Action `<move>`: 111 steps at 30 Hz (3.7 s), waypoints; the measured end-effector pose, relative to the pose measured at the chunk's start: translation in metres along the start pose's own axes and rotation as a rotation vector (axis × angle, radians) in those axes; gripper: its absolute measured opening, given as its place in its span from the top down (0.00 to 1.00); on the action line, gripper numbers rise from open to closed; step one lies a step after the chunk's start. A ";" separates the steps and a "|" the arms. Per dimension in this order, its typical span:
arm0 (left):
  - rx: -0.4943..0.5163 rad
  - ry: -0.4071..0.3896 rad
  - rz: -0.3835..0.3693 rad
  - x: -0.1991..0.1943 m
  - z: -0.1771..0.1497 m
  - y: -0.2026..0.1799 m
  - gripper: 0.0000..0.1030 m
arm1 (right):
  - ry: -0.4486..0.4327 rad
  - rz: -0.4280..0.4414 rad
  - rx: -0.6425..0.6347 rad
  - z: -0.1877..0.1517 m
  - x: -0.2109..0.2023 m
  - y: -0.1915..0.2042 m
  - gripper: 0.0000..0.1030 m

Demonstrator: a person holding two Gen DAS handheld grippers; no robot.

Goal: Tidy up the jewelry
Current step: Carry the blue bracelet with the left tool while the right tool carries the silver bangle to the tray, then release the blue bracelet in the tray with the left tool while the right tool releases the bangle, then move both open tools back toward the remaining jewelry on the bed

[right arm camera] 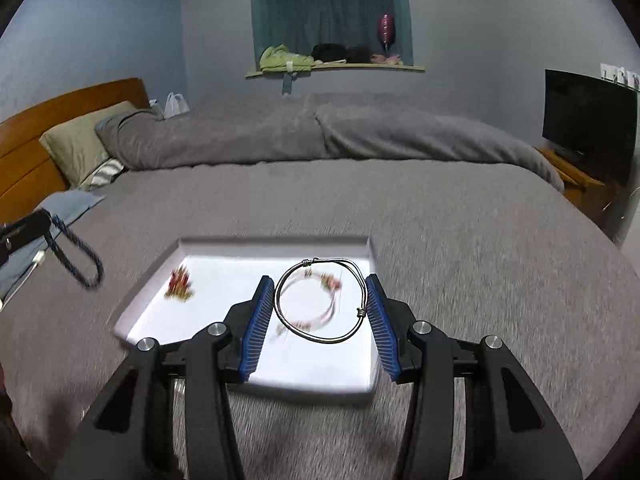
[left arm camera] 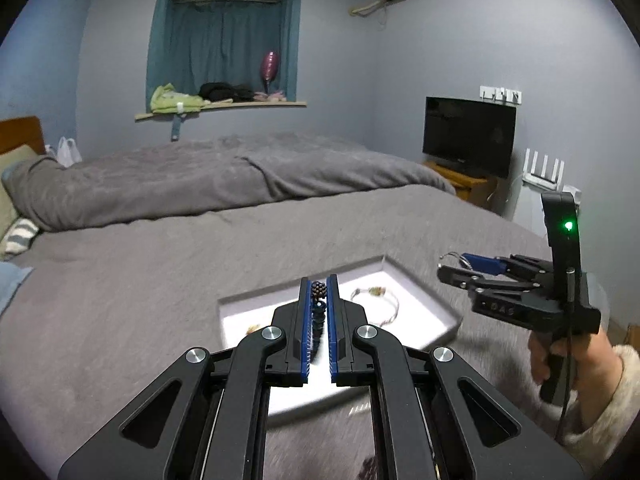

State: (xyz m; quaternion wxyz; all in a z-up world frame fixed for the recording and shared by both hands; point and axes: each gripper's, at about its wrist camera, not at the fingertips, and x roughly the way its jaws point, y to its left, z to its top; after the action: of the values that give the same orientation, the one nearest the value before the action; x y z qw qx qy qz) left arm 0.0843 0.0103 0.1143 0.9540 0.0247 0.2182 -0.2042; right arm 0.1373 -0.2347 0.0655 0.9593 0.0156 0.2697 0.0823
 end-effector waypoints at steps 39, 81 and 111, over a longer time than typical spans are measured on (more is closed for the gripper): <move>-0.070 0.388 0.098 0.116 -0.087 0.059 0.92 | 0.294 0.038 -0.096 -0.056 0.084 0.011 0.54; -0.045 0.287 0.106 0.094 -0.066 0.035 0.39 | 0.097 0.029 0.047 -0.041 0.016 -0.008 0.12; -0.071 0.196 0.112 -0.028 -0.120 0.019 0.17 | -0.027 -0.102 -0.045 -0.105 -0.076 0.014 0.05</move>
State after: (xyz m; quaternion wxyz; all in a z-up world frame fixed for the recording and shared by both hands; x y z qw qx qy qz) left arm 0.0198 0.0543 0.0168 0.9382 0.0228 0.3161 -0.1391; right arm 0.0171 -0.2354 0.0161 0.9660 -0.0185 0.2550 0.0393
